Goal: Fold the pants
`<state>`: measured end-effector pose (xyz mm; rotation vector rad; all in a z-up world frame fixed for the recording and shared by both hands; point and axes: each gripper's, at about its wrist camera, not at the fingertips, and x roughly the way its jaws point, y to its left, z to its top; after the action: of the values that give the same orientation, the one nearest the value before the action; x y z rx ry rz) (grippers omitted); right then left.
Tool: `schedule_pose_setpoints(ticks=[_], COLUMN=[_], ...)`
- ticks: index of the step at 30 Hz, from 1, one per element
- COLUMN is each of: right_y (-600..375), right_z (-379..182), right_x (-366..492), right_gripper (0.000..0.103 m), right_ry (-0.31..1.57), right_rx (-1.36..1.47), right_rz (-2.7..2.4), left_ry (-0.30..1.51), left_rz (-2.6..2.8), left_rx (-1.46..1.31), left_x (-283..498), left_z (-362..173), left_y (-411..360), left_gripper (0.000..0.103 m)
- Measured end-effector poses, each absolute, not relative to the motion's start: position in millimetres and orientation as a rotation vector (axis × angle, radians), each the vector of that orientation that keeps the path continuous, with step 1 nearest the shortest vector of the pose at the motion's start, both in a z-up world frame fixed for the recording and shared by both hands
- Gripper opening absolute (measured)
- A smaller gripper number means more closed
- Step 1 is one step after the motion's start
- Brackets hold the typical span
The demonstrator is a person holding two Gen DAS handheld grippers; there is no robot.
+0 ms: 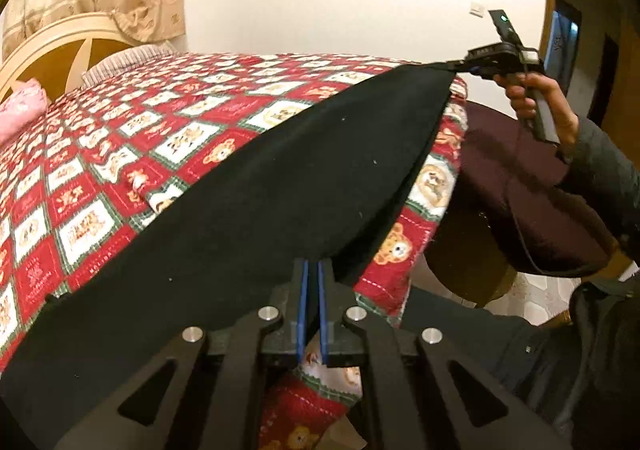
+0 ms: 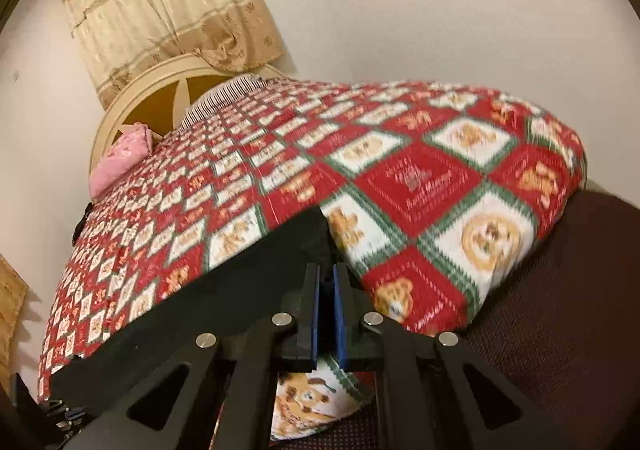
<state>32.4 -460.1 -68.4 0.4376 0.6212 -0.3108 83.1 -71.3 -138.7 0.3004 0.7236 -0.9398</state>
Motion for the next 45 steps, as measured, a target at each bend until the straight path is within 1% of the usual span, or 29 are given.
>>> schedule_pose_setpoints(ticks=[3, 8, 9, 10, 11, 12, 13, 14, 15, 16, 17, 19, 22, 24, 29, 35, 38, 40, 41, 42, 43, 45], right_y=[-462, -468, -469, -470, -470, -469, -468, -465, -462, -456, -448, -422, -372, -330, -225, -126, -93, -83, -81, -80, -80, -78], right_z=[-70, -101, -106, -106, -103, -99, -94, -88, -82, -75, -70, -59, -60, -70, -101, -132, -162, -164, -162, -158, -152, -137], right_x=[33, 39, 39, 36, 33, 30, 26, 21, 17, 14, 13, 14, 33, 52, 87, 96, 94, 86, 85, 87, 89, 98], right_gripper=[0.006, 0.006, 0.006, 0.007, 0.011, 0.025, 0.043, 0.049, 0.050, 0.050, 0.050, 0.050, 0.050, 0.050, 0.050, 0.050, 0.050, 0.050, 0.050, 0.050, 0.050, 0.050], right_ry=[0.621, 0.690, 0.700, 0.696, 0.696, 0.689, 0.679, 0.656, 0.636, 0.621, 0.612, 0.590, 0.623, 0.670, 0.752, 0.834, 0.971, 0.938, 0.951, 0.959, 0.954, 0.914], right_rx=[0.419, 0.385, 0.388, 0.393, 0.383, 0.375, 0.362, 0.346, 0.337, 0.327, 0.315, 0.275, 0.226, 0.174, 0.059, -0.050, -0.141, -0.245, -0.268, -0.261, -0.243, -0.245], right_rz=[-0.341, -0.397, -0.398, -0.398, -0.411, -0.430, -0.464, -0.491, -0.486, -0.468, -0.451, -0.384, -0.209, -0.066, 0.205, 0.472, 0.559, 0.556, 0.568, 0.583, 0.598, 0.595], left_ry=[0.736, 0.767, 0.765, 0.756, 0.747, 0.750, 0.750, 0.743, 0.726, 0.708, 0.682, 0.658, 0.620, 0.613, 0.676, 0.739, 0.726, 0.713, 0.690, 0.671, 0.655, 0.627], left_rz=[-0.957, -0.946, -0.941, -0.927, -0.914, -0.918, -0.917, -0.907, -0.894, -0.890, -0.885, -0.863, -0.781, -0.681, -0.484, -0.429, -0.425, -0.406, -0.388, -0.376, -0.362, -0.283], left_rx=[0.306, 0.338, 0.339, 0.343, 0.338, 0.331, 0.328, 0.332, 0.346, 0.356, 0.360, 0.355, 0.348, 0.340, 0.216, 0.203, 0.152, 0.159, 0.173, 0.184, 0.195, 0.237], left_x=[83, 85, 85, 85, 85, 85, 84, 82, 77, 73, 68, 63, 63, 73, 108, 110, 108, 107, 106, 105, 105, 109], left_z=[-146, -169, -171, -172, -172, -171, -170, -168, -165, -163, -158, -152, -143, -141, -148, -184, -184, -179, -173, -169, -165, -161], left_y=[-73, -80, -81, -81, -79, -78, -77, -76, -74, -71, -67, -55, -24, 7, 89, 110, 116, 118, 120, 123, 128, 140], left_gripper=[0.005, 0.005, 0.007, 0.010, 0.013, 0.015, 0.019, 0.022, 0.030, 0.036, 0.038, 0.047, 0.058, 0.059, 0.059, 0.059, 0.062, 0.062, 0.062, 0.065, 0.074, 0.082])
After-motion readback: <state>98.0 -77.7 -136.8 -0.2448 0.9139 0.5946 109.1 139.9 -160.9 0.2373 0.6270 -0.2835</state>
